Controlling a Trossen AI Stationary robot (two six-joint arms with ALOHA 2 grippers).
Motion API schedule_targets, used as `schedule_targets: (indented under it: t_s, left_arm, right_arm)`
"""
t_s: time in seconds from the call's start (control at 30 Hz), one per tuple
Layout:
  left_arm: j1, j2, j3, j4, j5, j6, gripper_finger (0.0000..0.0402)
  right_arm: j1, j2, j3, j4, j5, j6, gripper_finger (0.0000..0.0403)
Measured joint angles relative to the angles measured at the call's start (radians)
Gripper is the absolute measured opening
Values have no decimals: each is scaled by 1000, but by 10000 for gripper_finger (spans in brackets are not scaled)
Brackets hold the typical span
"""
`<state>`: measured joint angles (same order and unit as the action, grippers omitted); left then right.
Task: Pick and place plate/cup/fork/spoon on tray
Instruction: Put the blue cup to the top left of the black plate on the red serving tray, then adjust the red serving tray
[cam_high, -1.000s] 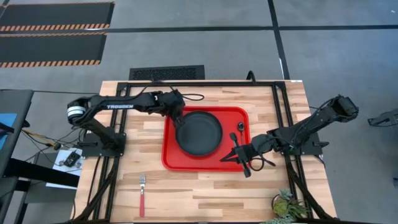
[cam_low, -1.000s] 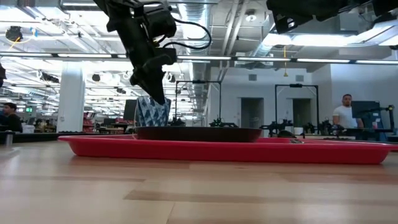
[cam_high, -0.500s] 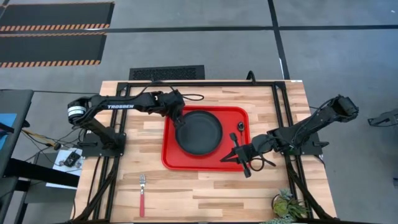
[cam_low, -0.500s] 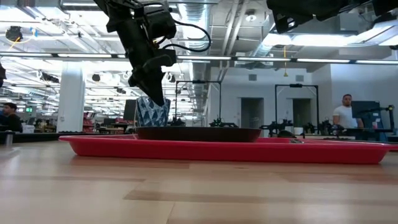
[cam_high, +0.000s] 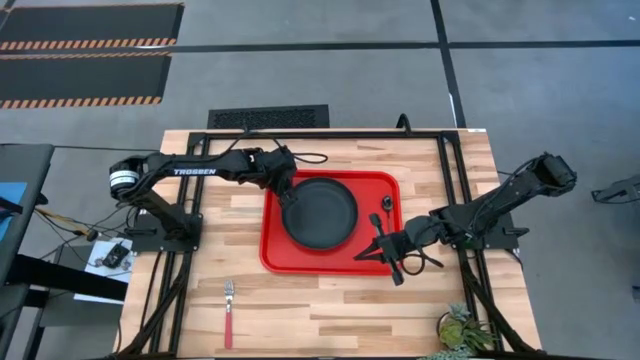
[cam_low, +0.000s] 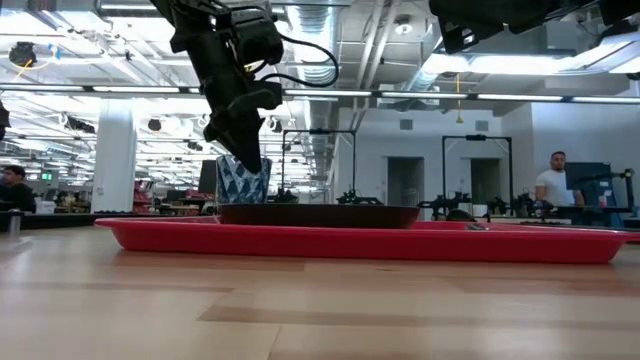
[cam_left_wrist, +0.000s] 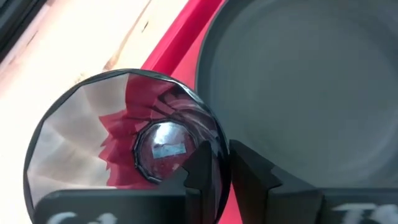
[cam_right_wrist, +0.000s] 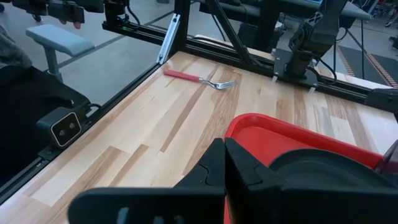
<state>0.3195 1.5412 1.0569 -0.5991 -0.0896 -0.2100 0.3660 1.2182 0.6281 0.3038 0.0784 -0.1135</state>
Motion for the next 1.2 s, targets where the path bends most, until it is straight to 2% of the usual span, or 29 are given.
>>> schedule_targets:
  t_s: [0.2,0.4,0.53,0.67,0.8,0.97,1.2]
  left_arm:
    - [0,0,13,-6,-1,11,77]
    - [0,0,84,-36,-24,45,99]
    - [-9,-3,139,-72,-24,104,103]
    - [-68,-57,156,-57,-48,170,91]
    - [-173,-139,75,60,-50,193,59]
    - [-349,-240,-95,325,33,215,9]
    - [-559,-282,-293,710,59,186,7]
  right_arm:
    - [0,0,0,0,0,0,11]
    - [0,0,0,-2,0,0,11]
    - [0,0,0,-23,0,11,11]
    - [0,-6,0,-94,1,67,11]
    - [16,-8,0,-139,38,119,11]
    - [66,0,-1,-212,58,251,11]
    - [196,89,1,-357,64,556,11]
